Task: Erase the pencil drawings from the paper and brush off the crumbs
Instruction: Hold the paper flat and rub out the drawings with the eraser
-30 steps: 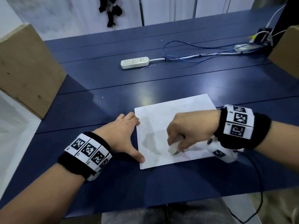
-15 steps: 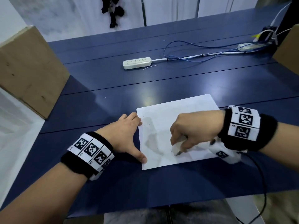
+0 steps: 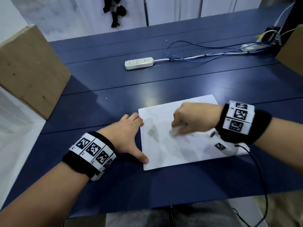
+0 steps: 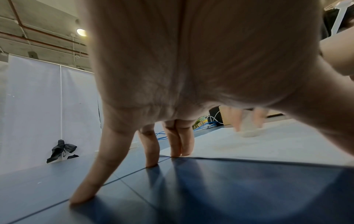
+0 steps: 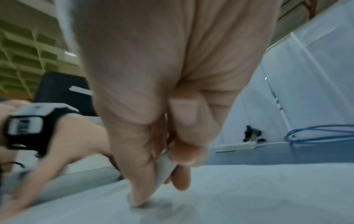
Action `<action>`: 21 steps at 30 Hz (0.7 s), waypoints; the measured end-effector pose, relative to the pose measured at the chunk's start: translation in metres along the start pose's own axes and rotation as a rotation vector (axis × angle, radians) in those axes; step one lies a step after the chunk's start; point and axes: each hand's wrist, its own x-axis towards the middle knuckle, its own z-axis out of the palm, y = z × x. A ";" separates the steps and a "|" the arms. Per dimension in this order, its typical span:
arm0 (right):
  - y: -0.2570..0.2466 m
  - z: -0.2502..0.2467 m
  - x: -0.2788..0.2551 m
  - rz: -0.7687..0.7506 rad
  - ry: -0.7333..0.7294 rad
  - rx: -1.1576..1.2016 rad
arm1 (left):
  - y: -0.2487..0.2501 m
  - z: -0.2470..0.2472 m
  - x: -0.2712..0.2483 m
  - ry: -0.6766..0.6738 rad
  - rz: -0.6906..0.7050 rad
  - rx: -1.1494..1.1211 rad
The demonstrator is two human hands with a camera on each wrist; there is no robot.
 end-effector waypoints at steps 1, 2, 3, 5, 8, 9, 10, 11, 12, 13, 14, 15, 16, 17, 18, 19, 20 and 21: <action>0.008 0.000 0.005 0.040 0.055 -0.006 | 0.000 0.000 0.000 0.001 0.001 0.001; 0.012 0.002 0.006 0.055 0.085 -0.014 | 0.000 0.000 0.000 0.003 0.004 -0.001; 0.009 0.004 0.004 0.033 0.087 -0.022 | 0.000 0.000 0.000 0.004 0.005 -0.004; -0.007 0.006 -0.006 -0.095 0.016 0.016 | -0.001 0.000 0.000 0.009 0.000 -0.015; -0.028 0.009 -0.017 -0.169 -0.153 0.059 | -0.002 0.001 0.000 0.010 -0.001 -0.015; -0.024 0.008 -0.013 -0.135 -0.131 0.046 | -0.002 0.001 0.000 0.007 0.001 -0.013; -0.019 0.004 -0.008 -0.093 -0.088 0.005 | -0.001 0.001 0.000 0.004 0.004 -0.011; -0.010 0.001 -0.002 -0.055 -0.033 -0.038 | -0.001 0.000 0.000 0.002 0.004 -0.012; -0.002 -0.002 0.002 -0.009 0.020 -0.058 | 0.000 0.000 0.000 0.002 0.004 -0.014; 0.006 -0.003 0.006 0.022 0.060 -0.055 | 0.000 0.000 -0.001 0.004 0.005 -0.017; 0.010 -0.002 0.006 0.031 0.087 -0.045 | 0.000 0.000 -0.001 0.007 0.006 -0.017; 0.008 0.000 0.004 0.000 0.103 -0.037 | -0.001 0.000 -0.001 0.011 0.006 -0.016; 0.001 0.000 -0.002 -0.042 0.079 -0.016 | -0.001 0.001 -0.001 0.013 0.004 -0.015; -0.007 0.000 -0.009 -0.095 0.029 0.025 | -0.002 0.001 -0.001 0.013 0.000 -0.015; -0.016 0.003 -0.016 -0.148 -0.043 0.057 | -0.002 0.001 0.000 0.015 -0.001 -0.014; -0.021 0.006 -0.020 -0.185 -0.120 0.058 | -0.003 0.002 0.000 0.015 0.000 -0.012; -0.023 0.007 -0.021 -0.181 -0.179 0.041 | -0.003 0.002 0.001 0.015 0.002 -0.011; -0.021 0.007 -0.018 -0.154 -0.176 0.026 | -0.003 0.002 0.001 0.012 0.004 -0.010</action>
